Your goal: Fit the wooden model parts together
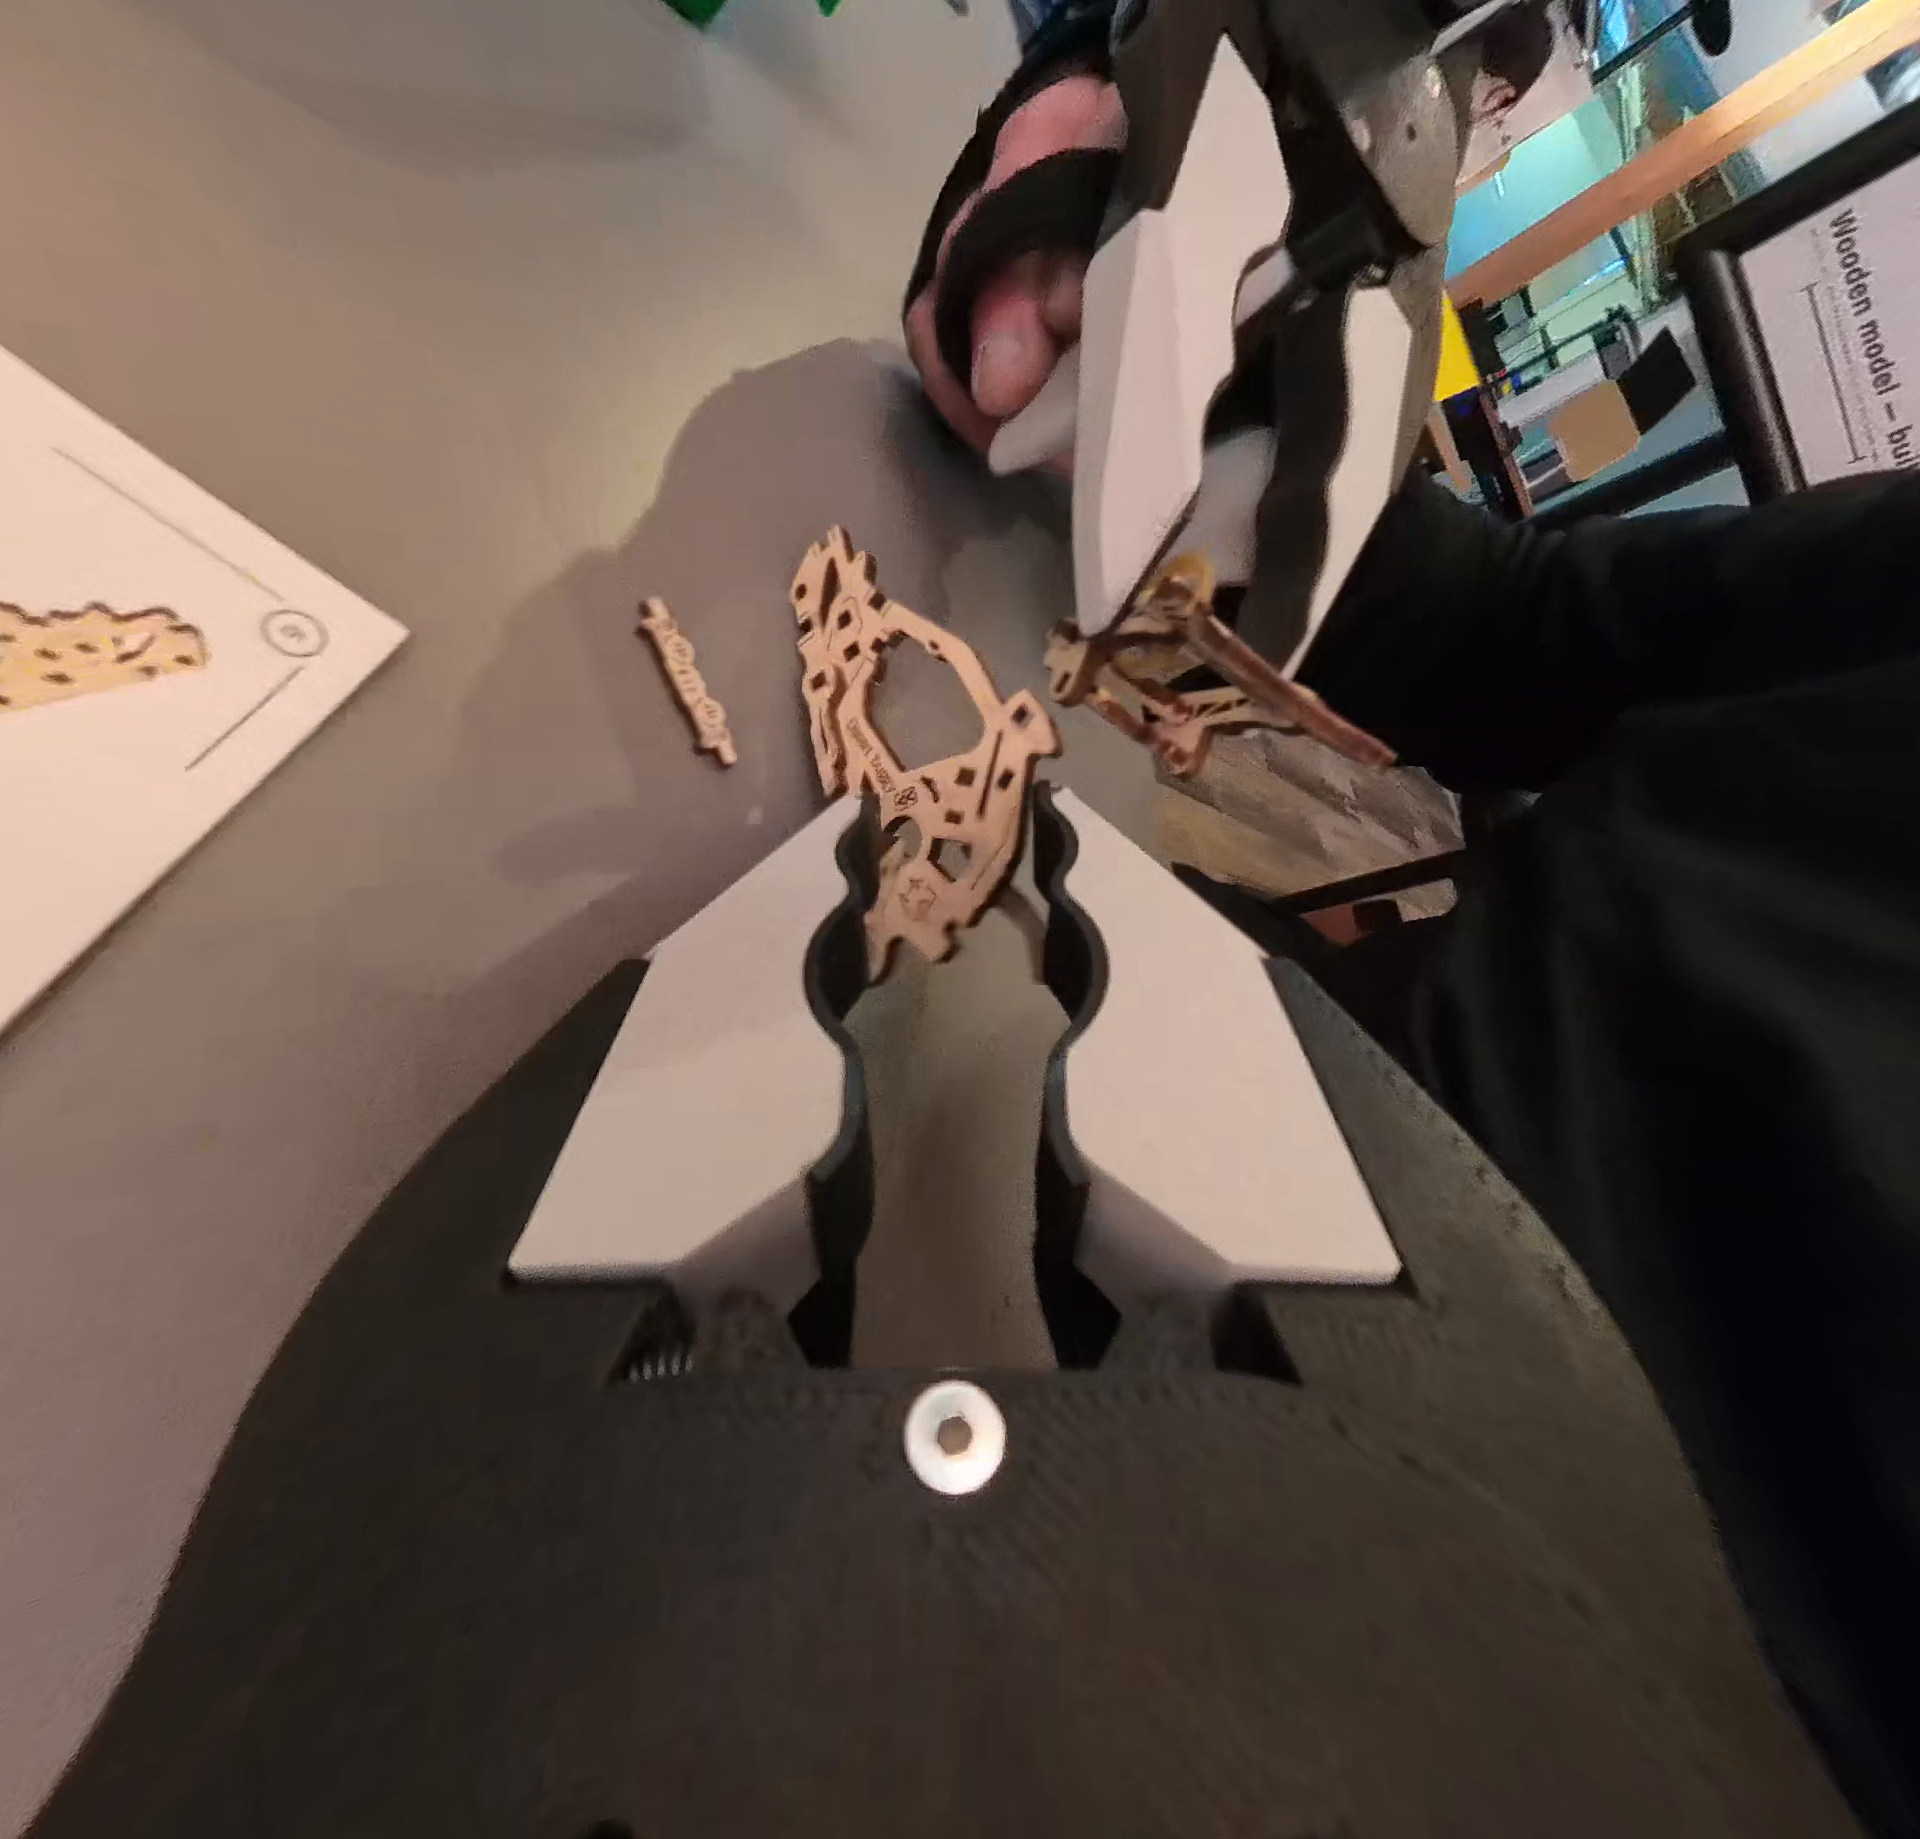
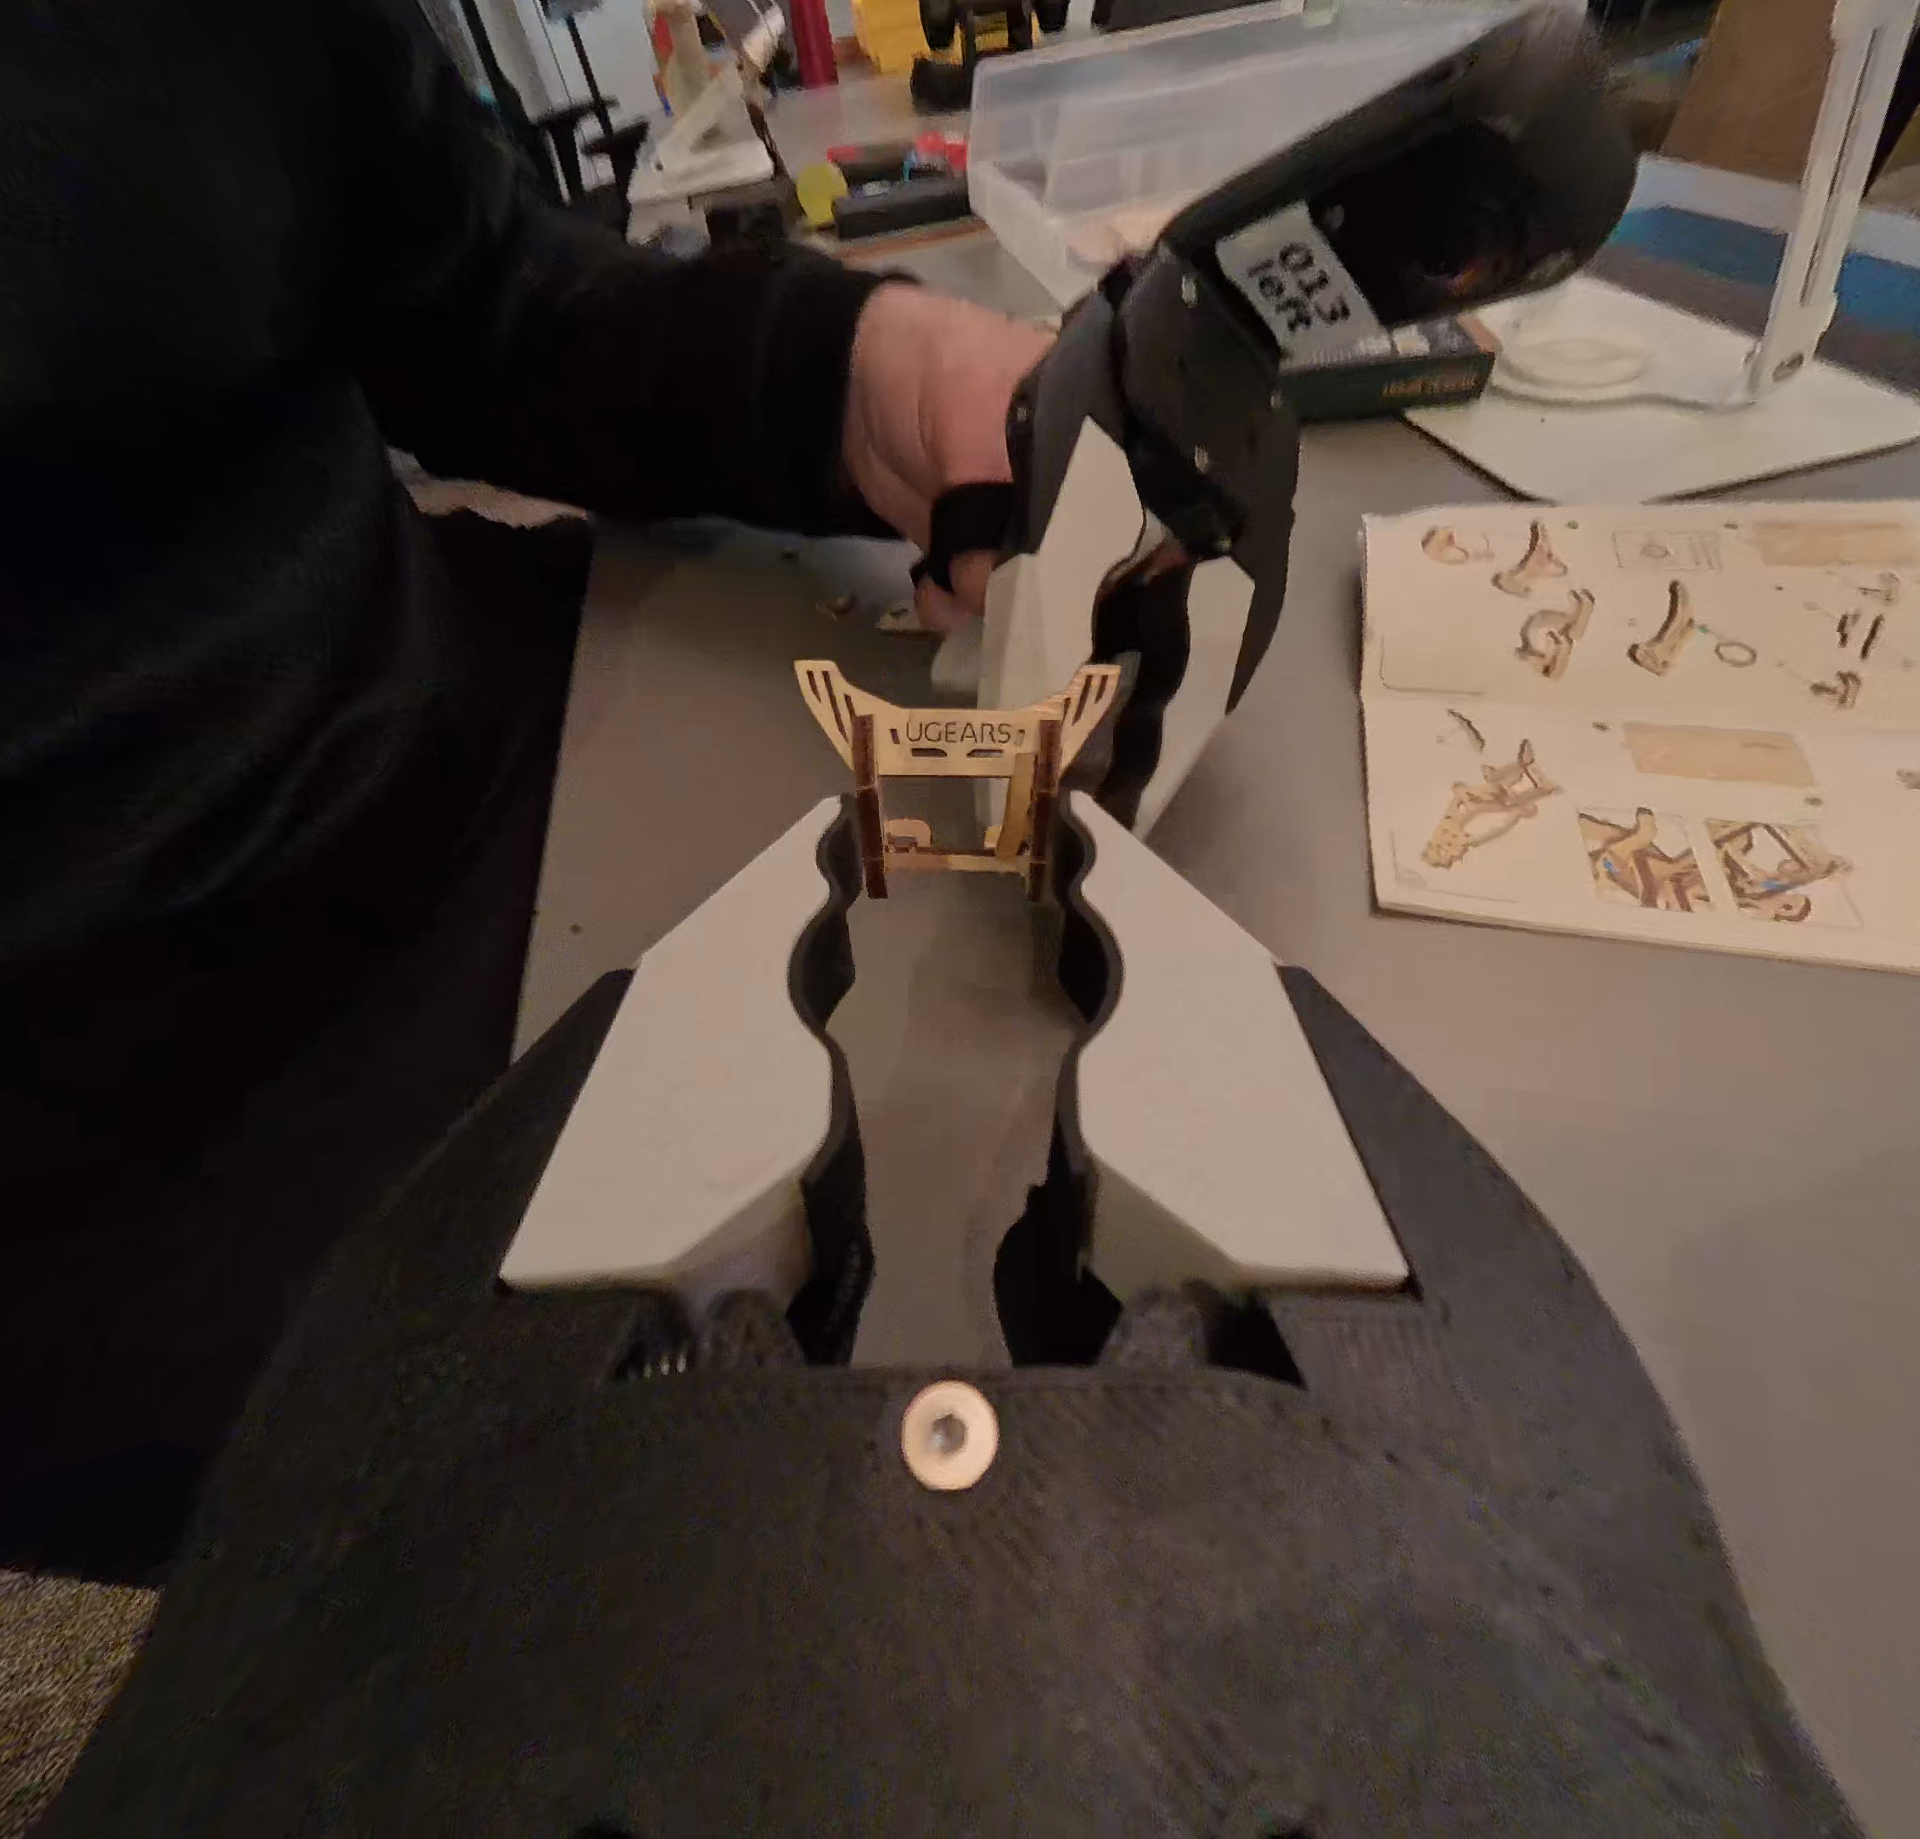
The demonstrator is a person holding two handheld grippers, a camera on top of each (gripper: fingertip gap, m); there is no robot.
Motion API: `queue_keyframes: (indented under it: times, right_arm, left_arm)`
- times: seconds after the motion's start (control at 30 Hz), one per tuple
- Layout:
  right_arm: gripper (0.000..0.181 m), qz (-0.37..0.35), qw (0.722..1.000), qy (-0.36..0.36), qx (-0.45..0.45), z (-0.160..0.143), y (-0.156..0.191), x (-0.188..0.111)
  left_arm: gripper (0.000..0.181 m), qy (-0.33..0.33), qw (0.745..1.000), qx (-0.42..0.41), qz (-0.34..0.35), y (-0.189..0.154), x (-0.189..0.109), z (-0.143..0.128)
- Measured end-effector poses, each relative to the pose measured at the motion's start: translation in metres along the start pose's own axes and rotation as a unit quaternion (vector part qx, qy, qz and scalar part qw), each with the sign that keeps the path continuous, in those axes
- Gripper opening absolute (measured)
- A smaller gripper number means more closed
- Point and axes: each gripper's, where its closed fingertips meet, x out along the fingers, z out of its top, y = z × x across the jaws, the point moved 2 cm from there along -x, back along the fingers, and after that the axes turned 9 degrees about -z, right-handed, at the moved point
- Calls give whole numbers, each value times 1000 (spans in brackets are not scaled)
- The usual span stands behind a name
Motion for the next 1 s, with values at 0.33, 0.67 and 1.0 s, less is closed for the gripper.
queue_keyframes:
  times: [0.33, 0.67, 1.0]
  right_arm:
    - [33, -14, 999, 28, 43, 0, -32, 18]
    - [33, 9, 995, 48, -90, 4, 3, 5]
    - [33, 6, 967, 159, -201, -16, 23, 25]
  left_arm:
    - [59, 14, 992, 95, 86, 9, -14, 3]
    - [80, -15, 959, 224, 173, -32, -19, -7]
    - [81, 81, 879, 356, 307, -50, 11, -20]
